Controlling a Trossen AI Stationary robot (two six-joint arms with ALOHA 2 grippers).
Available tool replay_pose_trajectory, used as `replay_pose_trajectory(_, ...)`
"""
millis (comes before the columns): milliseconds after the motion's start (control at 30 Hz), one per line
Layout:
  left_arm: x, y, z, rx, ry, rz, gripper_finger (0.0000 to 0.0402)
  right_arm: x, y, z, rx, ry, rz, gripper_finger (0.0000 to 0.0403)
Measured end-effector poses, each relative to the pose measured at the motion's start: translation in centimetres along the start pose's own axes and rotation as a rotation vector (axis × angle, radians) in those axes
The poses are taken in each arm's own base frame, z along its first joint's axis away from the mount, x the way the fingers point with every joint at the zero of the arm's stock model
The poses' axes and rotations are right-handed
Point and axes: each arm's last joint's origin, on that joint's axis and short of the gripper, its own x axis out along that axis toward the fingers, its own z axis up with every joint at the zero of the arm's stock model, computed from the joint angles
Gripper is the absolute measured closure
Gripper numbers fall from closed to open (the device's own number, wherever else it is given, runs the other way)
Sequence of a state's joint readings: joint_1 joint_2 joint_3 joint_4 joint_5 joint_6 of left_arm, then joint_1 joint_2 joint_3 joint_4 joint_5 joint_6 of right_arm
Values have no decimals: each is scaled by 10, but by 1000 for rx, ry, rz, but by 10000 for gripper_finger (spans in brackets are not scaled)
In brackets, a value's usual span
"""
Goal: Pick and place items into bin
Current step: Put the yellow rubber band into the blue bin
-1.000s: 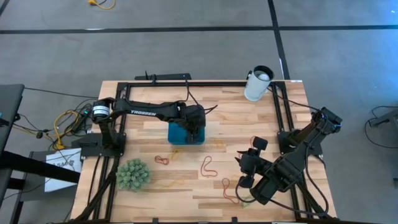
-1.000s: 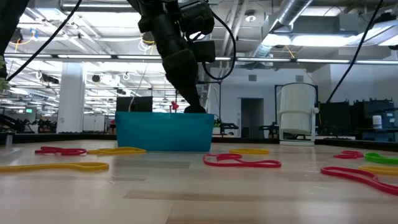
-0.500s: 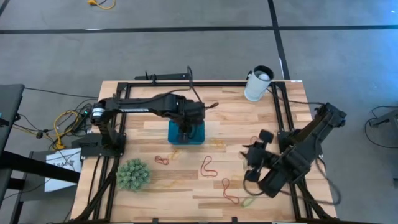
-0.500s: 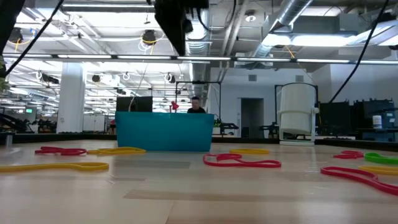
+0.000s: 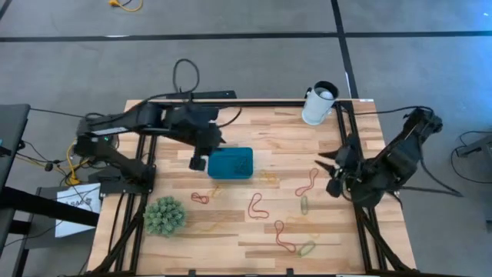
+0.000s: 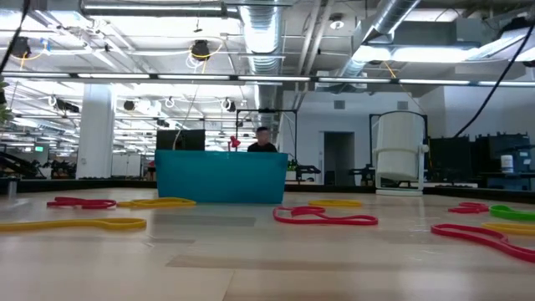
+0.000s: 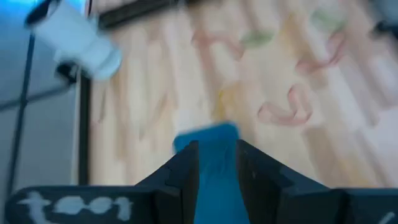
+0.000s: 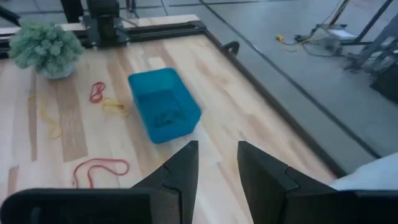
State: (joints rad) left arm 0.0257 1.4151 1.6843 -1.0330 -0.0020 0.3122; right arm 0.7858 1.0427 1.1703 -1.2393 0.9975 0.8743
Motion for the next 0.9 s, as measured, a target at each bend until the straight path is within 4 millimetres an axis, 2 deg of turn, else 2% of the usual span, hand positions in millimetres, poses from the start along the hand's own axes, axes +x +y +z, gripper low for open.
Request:
replay_pose_trajectory(100,13,-9,-26,2,-103,-2,310,19,6,-36,24,-38,53,295)
replay_pose_trajectory(167,27,-16,-49,5,-108,35,310,33,10,-54,19,-54,124,295)
replay_pose_trajectory(233,39,-20,-69,-19,-110,117,310,44,14,-61,-6,-75,246,295)
replay_pose_trajectory(333,47,-23,-91,-84,-127,256,310,57,10,-52,-52,-211,416,295)
replay_pose_trajectory(433,40,-24,-102,-119,-155,348,310,65,-8,-38,-104,-313,475,295)
replay_pose_trajectory(533,16,-22,-102,-141,-217,428,310,75,-33,-32,-51,-315,404,295)
replay_pose_trajectory(633,-12,-20,-103,-202,-318,471,310,84,-50,-37,46,-212,410,295)
replay_pose_trajectory(700,-22,-22,-111,-315,-329,443,310,91,-53,-43,120,-113,424,295)
replay_pose_trajectory(767,-21,-28,-120,-409,-306,374,310,103,-51,-51,170,-47,401,295)
replay_pose_trajectory(900,3,-46,-141,-392,-264,269,310,132,-39,-67,151,56,379,295)
